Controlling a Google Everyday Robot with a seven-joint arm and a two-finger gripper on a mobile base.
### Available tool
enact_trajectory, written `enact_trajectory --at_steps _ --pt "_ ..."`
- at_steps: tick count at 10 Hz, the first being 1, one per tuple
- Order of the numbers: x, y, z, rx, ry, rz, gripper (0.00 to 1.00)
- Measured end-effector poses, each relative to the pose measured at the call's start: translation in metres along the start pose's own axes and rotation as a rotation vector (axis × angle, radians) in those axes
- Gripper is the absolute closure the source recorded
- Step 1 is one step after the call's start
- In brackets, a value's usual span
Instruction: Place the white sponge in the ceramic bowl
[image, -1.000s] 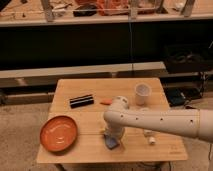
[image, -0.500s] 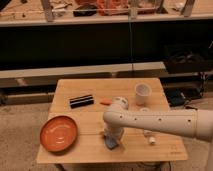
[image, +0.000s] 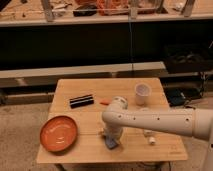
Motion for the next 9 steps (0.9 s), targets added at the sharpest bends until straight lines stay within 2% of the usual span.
enact_trajectory --at_steps 9 --pt "-0.0004 -0.0063 0.0037 -0.003 -0.004 -0.024 0.20"
